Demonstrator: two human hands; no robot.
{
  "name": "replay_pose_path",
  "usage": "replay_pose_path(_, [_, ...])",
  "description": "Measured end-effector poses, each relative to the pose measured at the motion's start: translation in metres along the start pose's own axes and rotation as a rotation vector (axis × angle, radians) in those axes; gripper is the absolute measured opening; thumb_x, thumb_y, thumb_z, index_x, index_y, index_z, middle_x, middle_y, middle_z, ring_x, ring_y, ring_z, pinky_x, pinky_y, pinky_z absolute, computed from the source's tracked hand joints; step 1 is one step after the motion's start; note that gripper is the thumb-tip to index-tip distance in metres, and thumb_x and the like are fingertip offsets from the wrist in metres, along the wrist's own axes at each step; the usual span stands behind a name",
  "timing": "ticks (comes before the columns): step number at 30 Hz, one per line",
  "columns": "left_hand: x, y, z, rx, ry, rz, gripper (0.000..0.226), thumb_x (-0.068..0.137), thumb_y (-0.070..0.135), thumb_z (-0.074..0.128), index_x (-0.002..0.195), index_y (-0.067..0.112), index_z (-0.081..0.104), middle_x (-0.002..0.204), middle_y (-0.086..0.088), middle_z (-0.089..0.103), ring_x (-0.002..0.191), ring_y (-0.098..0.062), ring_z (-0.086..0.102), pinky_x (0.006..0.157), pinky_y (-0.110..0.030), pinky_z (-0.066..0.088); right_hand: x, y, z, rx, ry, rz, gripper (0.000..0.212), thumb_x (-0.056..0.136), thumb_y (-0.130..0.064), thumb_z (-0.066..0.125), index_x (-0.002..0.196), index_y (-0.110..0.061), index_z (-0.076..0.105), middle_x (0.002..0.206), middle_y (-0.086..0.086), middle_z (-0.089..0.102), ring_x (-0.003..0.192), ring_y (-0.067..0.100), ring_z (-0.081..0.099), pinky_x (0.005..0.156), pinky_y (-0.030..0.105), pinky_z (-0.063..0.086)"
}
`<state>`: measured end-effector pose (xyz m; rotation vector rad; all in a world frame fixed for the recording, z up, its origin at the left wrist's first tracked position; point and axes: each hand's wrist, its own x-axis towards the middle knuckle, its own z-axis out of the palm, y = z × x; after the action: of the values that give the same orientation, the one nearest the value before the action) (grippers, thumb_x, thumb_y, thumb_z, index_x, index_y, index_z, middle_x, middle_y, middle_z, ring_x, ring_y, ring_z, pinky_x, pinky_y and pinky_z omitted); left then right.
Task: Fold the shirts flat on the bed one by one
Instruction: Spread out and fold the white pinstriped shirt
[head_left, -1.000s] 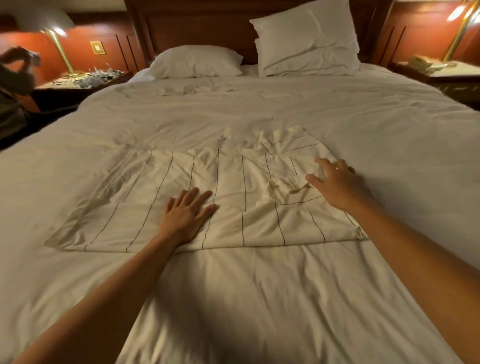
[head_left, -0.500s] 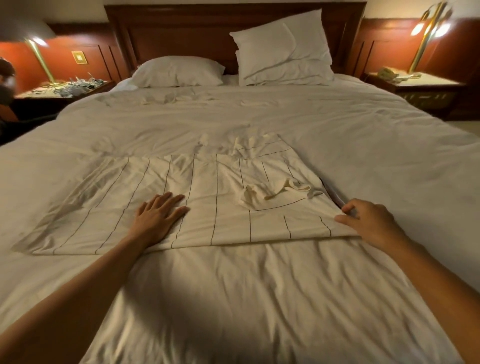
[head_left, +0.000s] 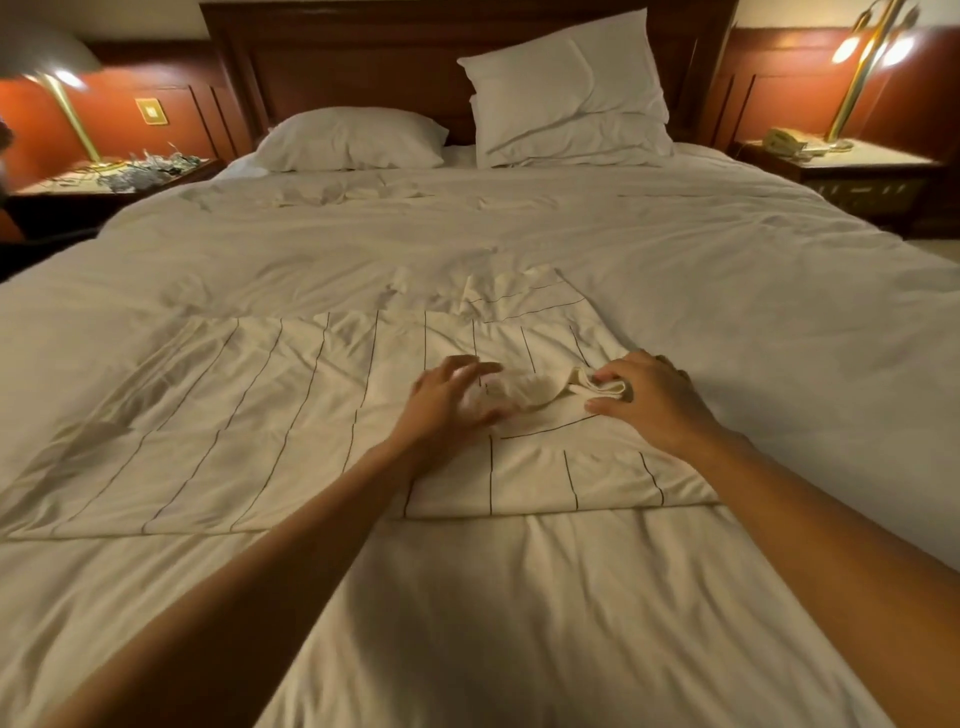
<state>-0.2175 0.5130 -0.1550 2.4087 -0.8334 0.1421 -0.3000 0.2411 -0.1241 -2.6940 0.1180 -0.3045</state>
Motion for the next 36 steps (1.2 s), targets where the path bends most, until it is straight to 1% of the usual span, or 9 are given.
replay_pose_path(3, [0.027,0.018,0.019,-0.003,-0.031,0.085,0.045,0.079,0.06,0.071,0.12,0.043,0.064,0.144,0.007,0.046,0.133,-0.02,0.041,0.112,-0.039,0.024,0.018,0.009,0.004,0.198,-0.009,0.042,0.02,0.08,-0.037,0.081,0.092,-0.023,0.075,0.08,-0.006,0.067,0.075,0.016,0.063,0.07,0.032,0.049])
replay_pose_path(8, [0.055,0.013,0.03,0.009,0.053,0.084,0.017,0.083,0.049,0.073,0.091,0.034,0.074,0.119,0.014,0.059,0.115,-0.011,0.046,0.092,-0.031,0.029,0.047,0.023,0.001,0.287,-0.023,0.063,0.03,0.082,-0.045,0.077,0.078,-0.016,0.068,0.062,-0.001,0.061,0.046,0.0,0.051,0.05,0.015,0.039])
replay_pose_path(14, [0.069,0.011,0.015,-0.213,0.078,-0.079,0.012,0.088,0.045,0.07,0.085,0.033,0.07,0.106,0.006,0.065,0.106,-0.017,0.054,0.093,-0.04,0.042,0.068,0.021,-0.012,0.277,-0.302,0.108,0.022,0.088,-0.046,0.07,0.089,-0.024,0.072,0.078,-0.002,0.068,0.073,0.014,0.062,0.071,0.028,0.046])
replay_pose_path(18, [0.073,0.013,0.002,-0.283,0.054,-0.138,0.014,0.089,0.041,0.071,0.079,0.033,0.066,0.091,0.013,0.058,0.088,-0.01,0.057,0.073,-0.022,0.043,0.073,0.016,-0.019,0.281,-0.371,0.181,0.026,0.091,-0.041,0.068,0.095,-0.017,0.076,0.093,-0.004,0.072,0.092,0.015,0.065,0.086,0.03,0.047])
replay_pose_path(22, [0.077,0.015,-0.005,-0.302,0.009,-0.164,0.017,0.092,0.04,0.068,0.086,0.024,0.069,0.095,0.01,0.06,0.078,-0.002,0.052,0.07,-0.02,0.038,0.071,0.014,-0.025,0.318,-0.285,0.185,0.038,0.093,-0.034,0.067,0.103,0.002,0.073,0.08,0.002,0.063,0.08,0.015,0.059,0.077,0.027,0.041])
replay_pose_path(24, [0.078,0.02,-0.011,-0.304,-0.009,-0.166,0.021,0.093,0.04,0.067,0.091,0.019,0.072,0.104,0.003,0.062,0.081,-0.003,0.052,0.074,-0.022,0.039,0.066,0.01,-0.032,0.323,-0.175,0.129,0.031,0.094,-0.032,0.066,0.11,-0.007,0.075,0.105,0.0,0.071,0.098,0.012,0.063,0.085,0.023,0.041])
replay_pose_path(28, [0.054,0.036,-0.041,-0.359,-0.09,-0.11,0.016,0.094,0.04,0.065,0.091,0.025,0.07,0.112,0.005,0.062,0.082,-0.005,0.06,0.074,-0.016,0.042,0.028,-0.001,-0.049,0.295,0.073,-0.104,0.021,0.093,-0.034,0.066,0.098,-0.017,0.077,0.097,-0.005,0.071,0.088,0.007,0.064,0.078,0.024,0.047])
replay_pose_path(31, [0.007,0.041,-0.056,-0.518,-0.231,-0.069,0.026,0.089,0.055,0.063,0.101,0.032,0.069,0.121,0.012,0.057,0.095,-0.003,0.063,0.07,-0.013,0.049,-0.027,-0.001,-0.051,0.399,0.003,-0.223,0.031,0.085,-0.055,0.064,0.093,-0.028,0.077,0.097,-0.012,0.071,0.09,0.007,0.067,0.077,0.019,0.048])
replay_pose_path(36, [-0.053,0.05,-0.026,-0.588,-0.097,-0.381,0.047,0.082,0.061,0.065,0.116,0.031,0.055,0.105,0.0,0.063,0.076,-0.009,0.065,0.062,-0.021,0.052,-0.076,0.012,-0.028,0.247,0.053,0.043,0.035,0.082,-0.053,0.069,0.111,-0.034,0.071,0.086,-0.01,0.063,0.075,0.006,0.062,0.077,0.027,0.052])
